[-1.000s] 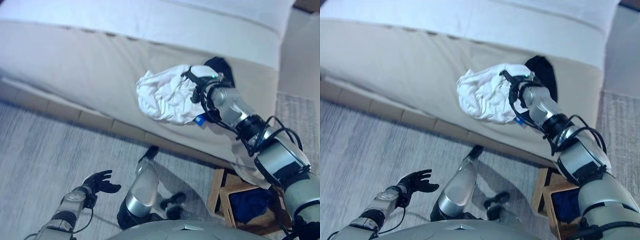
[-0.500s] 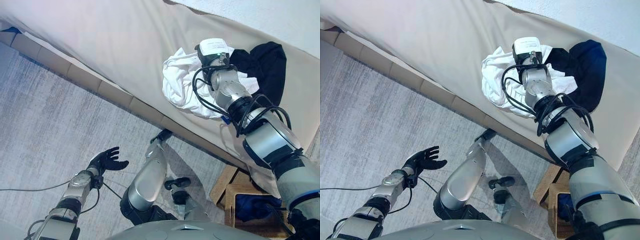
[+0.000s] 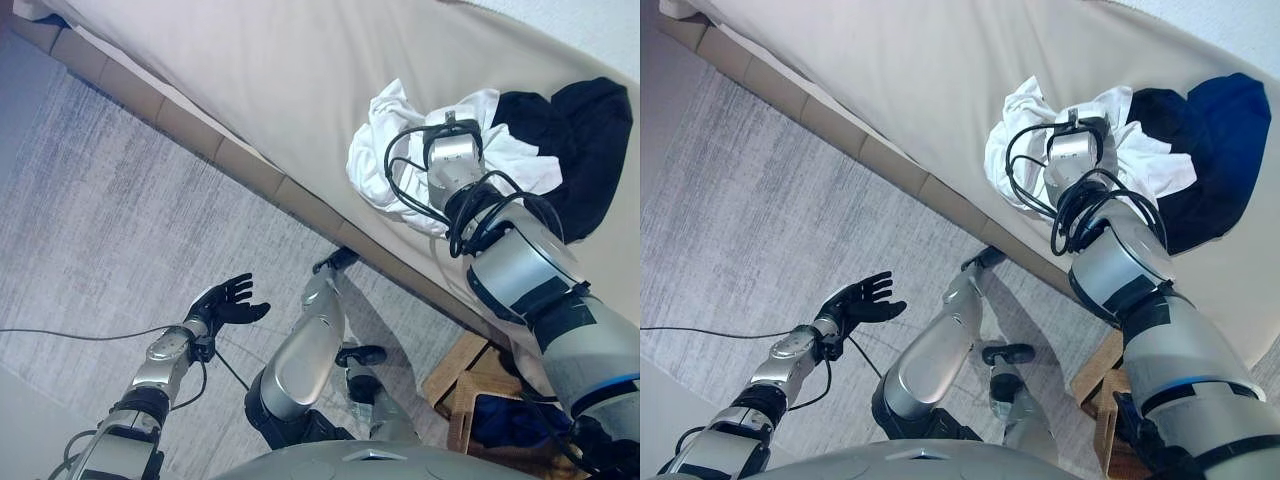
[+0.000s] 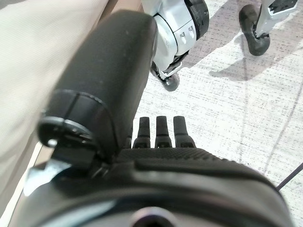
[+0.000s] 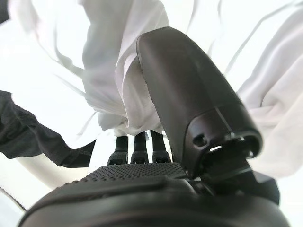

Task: Pick up the clothes from the bed and place them into the basket

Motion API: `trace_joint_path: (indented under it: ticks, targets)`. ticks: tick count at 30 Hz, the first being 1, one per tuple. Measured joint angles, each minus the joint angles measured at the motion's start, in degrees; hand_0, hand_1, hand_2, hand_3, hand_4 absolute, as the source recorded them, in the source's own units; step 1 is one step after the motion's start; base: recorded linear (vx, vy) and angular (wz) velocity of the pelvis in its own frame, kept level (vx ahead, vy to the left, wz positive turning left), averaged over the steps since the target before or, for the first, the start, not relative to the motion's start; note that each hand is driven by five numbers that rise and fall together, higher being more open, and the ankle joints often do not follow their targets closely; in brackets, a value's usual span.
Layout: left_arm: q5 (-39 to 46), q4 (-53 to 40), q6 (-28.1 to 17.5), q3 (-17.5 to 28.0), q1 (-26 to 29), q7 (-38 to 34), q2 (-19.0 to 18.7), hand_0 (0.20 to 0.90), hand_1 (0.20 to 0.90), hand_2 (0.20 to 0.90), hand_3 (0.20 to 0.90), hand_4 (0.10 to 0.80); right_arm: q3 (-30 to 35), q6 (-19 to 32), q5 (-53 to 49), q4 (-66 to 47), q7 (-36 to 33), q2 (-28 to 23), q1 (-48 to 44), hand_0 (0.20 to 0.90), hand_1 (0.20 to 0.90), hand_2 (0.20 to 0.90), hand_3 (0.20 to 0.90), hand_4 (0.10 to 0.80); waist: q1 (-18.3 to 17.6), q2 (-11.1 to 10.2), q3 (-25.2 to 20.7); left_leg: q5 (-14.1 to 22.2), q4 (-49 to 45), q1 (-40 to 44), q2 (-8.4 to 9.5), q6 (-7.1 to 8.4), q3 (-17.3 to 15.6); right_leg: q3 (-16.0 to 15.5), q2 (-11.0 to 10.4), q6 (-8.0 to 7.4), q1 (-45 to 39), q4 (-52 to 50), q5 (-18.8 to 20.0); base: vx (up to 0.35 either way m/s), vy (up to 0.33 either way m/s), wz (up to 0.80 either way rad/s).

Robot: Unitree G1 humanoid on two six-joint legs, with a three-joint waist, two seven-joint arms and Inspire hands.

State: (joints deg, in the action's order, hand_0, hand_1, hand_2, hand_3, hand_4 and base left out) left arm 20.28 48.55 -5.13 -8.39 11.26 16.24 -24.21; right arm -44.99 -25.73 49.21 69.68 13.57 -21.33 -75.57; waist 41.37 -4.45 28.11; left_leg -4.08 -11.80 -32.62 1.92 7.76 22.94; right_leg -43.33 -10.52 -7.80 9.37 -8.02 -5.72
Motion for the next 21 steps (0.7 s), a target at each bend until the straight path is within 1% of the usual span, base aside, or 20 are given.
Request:
trace_joint_path:
  ticks: [1, 3, 4, 5, 6, 8, 9, 10, 11, 13, 14, 15, 17, 18, 19, 20, 21]
  targets:
    - [0.0, -0.1, 0.0, -0.3, 0.1, -0.1, 0.0, 0.900, 0.900, 0.900, 0.900, 0.800, 0.1, 0.4, -2.2, -0.2, -2.8, -0.7, -0.1, 0.300, 0.300, 0.300, 0.200, 0.100, -0.1, 0.0, 0.0, -0.2, 0.0, -0.4, -0.04, 0.01, 0.1, 0.0, 0.1, 0.00, 0.4, 0.0, 0.0, -0.047, 0.010, 0.04]
    - [0.1, 0.1, 0.0, -1.0, 0.0, -0.8, 0.0, 0.900, 0.900, 0.900, 0.900, 0.800, 1.0, 1.6, -10.6, -3.9, -11.6, -2.5, 0.1, 0.300, 0.300, 0.300, 0.200, 0.100, -1.3, 0.0, 0.0, -0.3, -0.1, -1.2, -0.30, 0.09, 0.2, 0.0, 0.3, 0.00, 1.1, 0.0, 0.0, -0.041, 0.027, -0.03]
    - [0.3, 0.1, -0.1, -1.0, -0.1, -1.0, 0.0, 0.900, 0.900, 0.900, 0.900, 0.800, 1.6, 1.9, -12.3, -5.7, -13.1, -2.8, 0.2, 0.300, 0.300, 0.300, 0.200, 0.100, -1.7, 0.0, 0.0, -0.4, -0.1, -1.4, -0.39, 0.12, 0.1, 0.0, 0.4, -0.01, 1.4, 0.0, 0.0, -0.040, 0.040, -0.12]
    - [0.6, 0.6, -0.2, -1.0, -0.1, -1.7, 0.2, 0.900, 0.900, 0.900, 0.900, 0.800, 3.6, 2.6, -17.4, -13.6, -18.1, -4.4, 1.2, 0.300, 0.300, 0.300, 0.200, 0.100, -3.1, 0.0, 0.0, -1.2, -0.1, -2.0, -0.80, -0.28, -0.1, 0.3, 0.7, 0.08, 2.0, 0.0, 0.1, -0.039, 0.038, -0.17]
    - [0.6, 0.9, -0.2, -1.0, -0.1, -2.4, 0.5, 0.900, 0.900, 0.900, 0.900, 0.800, 4.7, 3.8, -19.1, -18.9, -22.1, -5.2, 2.1, 0.300, 0.300, 0.300, 0.200, 0.100, -3.9, 0.0, 0.0, -1.2, -0.2, -2.1, -1.09, -0.30, -0.4, 0.5, 0.8, 0.17, 2.3, 0.0, 0.2, -0.037, 0.032, -0.30]
    - [0.5, 3.1, -1.3, -0.6, 0.2, -3.9, 1.5, 0.900, 0.900, 0.900, 0.900, 0.800, 9.5, 9.1, -21.3, -31.7, -30.5, -6.7, 5.6, 0.300, 0.300, 0.300, 0.200, 0.100, -4.9, -0.3, 0.3, -1.7, -0.6, -1.0, -2.11, -0.18, -2.4, 2.5, 1.1, 1.28, 2.1, 0.2, 1.0, -0.010, 0.013, -0.44]
    - [0.5, 3.7, -1.8, -0.5, 0.0, -4.3, 1.7, 0.900, 0.900, 0.900, 0.900, 0.800, 11.9, 11.3, -21.4, -37.1, -33.4, -7.2, 7.3, 0.300, 0.300, 0.300, 0.200, 0.100, -5.5, -0.4, 0.4, -1.7, -0.6, 0.2, -2.67, -0.18, -3.6, 3.4, 1.2, 1.37, 1.4, 0.5, 1.1, 0.026, 0.008, -0.44]
    - [0.5, 4.4, -2.1, -0.5, 0.0, -4.5, 1.8, 0.900, 0.900, 0.900, 0.900, 0.800, 13.3, 12.6, -21.3, -39.7, -35.0, -7.2, 8.2, 0.300, 0.300, 0.300, 0.200, 0.100, -5.7, -0.5, 0.4, -1.7, -0.6, 1.1, -2.93, -0.18, -4.4, 3.9, 1.2, 1.39, 0.8, 0.8, 1.3, 0.081, 0.015, -0.51]
    - [0.1, 6.5, -2.6, 0.5, -0.2, -4.7, 2.0, 0.900, 0.900, 0.900, 0.900, 0.800, 14.9, 14.7, -21.3, -45.4, -38.5, -8.1, 9.6, 0.300, 0.300, 0.300, 0.200, 0.100, -6.8, -0.7, 0.5, -1.1, -0.2, 4.1, -3.73, -0.37, -6.5, 5.6, 1.6, 1.60, -1.5, 2.1, 2.1, 0.097, 0.003, -0.58]
    - [-0.3, 8.8, -2.7, 2.0, -1.6, -5.3, 1.6, 0.900, 0.900, 0.900, 0.900, 0.800, 17.1, 16.7, -21.2, -52.6, -43.3, -9.9, 11.0, 0.300, 0.300, 0.300, 0.200, 0.100, -7.6, -1.7, 0.9, -0.7, 0.8, 9.4, -4.60, -0.59, -9.4, 8.7, 2.3, 1.49, -5.6, 4.5, 3.5, 0.122, -0.029, -0.72]
    - [-1.0, 9.1, -2.8, 2.3, -2.8, -5.4, 0.8, 0.900, 0.900, 0.900, 0.900, 0.800, 19.0, 17.4, -21.1, -55.9, -46.5, -11.8, 11.0, 0.300, 0.300, 0.300, 0.200, 0.100, -9.1, -2.6, 0.8, 0.1, 1.2, 11.5, -4.85, -0.65, -10.7, 9.9, 2.7, 1.81, -7.4, 6.1, 3.9, 0.178, -0.050, -0.57]
    - [-2.4, 9.0, -2.7, 3.5, -3.8, -5.3, 0.4, 0.900, 0.900, 0.900, 0.900, 0.800, 22.8, 17.8, -21.5, -60.0, -48.6, -14.2, 11.6, 0.300, 0.300, 0.300, 0.200, 0.100, -11.1, -3.7, 0.3, 1.3, 1.2, 12.4, -5.25, -0.79, -11.5, 11.2, 3.0, 1.96, -8.0, 6.9, 4.0, 0.212, -0.055, -0.48]
    - [-5.0, 9.2, -1.9, 4.9, -5.2, -5.5, 0.3, 0.900, 0.900, 0.900, 0.900, 0.800, 30.8, 17.4, -23.7, -67.1, -51.8, -20.3, 14.1, 0.300, 0.300, 0.300, 0.200, 0.100, -13.1, -5.3, -0.8, 1.6, 1.2, 13.4, -5.91, -1.37, -13.6, 13.5, 3.1, 1.94, -7.8, 7.1, 4.0, 0.155, -0.064, -0.46]
    - [-5.7, 9.1, -1.8, 5.0, -6.1, -5.6, 0.1, 0.900, 0.900, 0.900, 0.900, 0.800, 32.8, 17.2, -24.4, -68.2, -52.6, -21.3, 14.7, 0.300, 0.300, 0.300, 0.200, 0.100, -13.6, -5.7, -1.1, 1.6, 1.3, 13.7, -5.85, -1.47, -14.1, 14.2, 3.0, 1.84, -7.9, 7.1, 4.2, 0.051, -0.029, -0.57]
    - [-7.2, 9.1, -0.7, 5.7, -7.7, -5.8, -0.1, 0.900, 0.900, 0.900, 0.900, 0.800, 36.8, 16.3, -26.1, -69.4, -54.5, -23.0, 15.8, 0.300, 0.300, 0.300, 0.200, 0.100, -16.0, -6.7, -2.0, 1.6, 1.3, 15.2, -6.00, -2.02, -16.0, 16.0, 2.7, 1.95, -8.4, 7.3, 5.3, 0.066, -0.060, -0.54]
    - [-8.4, 9.2, 0.1, 5.9, -8.7, -5.9, -0.4, 0.900, 0.900, 0.900, 0.900, 0.800, 39.6, 15.5, -27.5, -70.5, -55.3, -24.3, 17.7, 0.300, 0.300, 0.300, 0.200, 0.100, -17.0, -7.2, -2.8, 1.3, 1.1, 16.0, -5.70, -2.59, -17.1, 16.7, 2.7, 1.91, -8.8, 7.7, 6.4, 0.080, -0.102, -0.64]
    - [-9.5, 9.4, 0.5, 6.1, -9.3, -5.9, -0.3, 0.900, 0.900, 0.900, 0.900, 0.800, 41.6, 14.8, -28.4, -70.7, -56.5, -25.6, 19.9, 0.300, 0.300, 0.300, 0.200, 0.100, -18.6, -7.6, -4.0, 1.8, 1.0, 16.6, -5.91, -3.00, -18.3, 17.6, 2.4, 2.03, -9.0, 8.0, 7.0, 0.112, -0.118, -0.49]
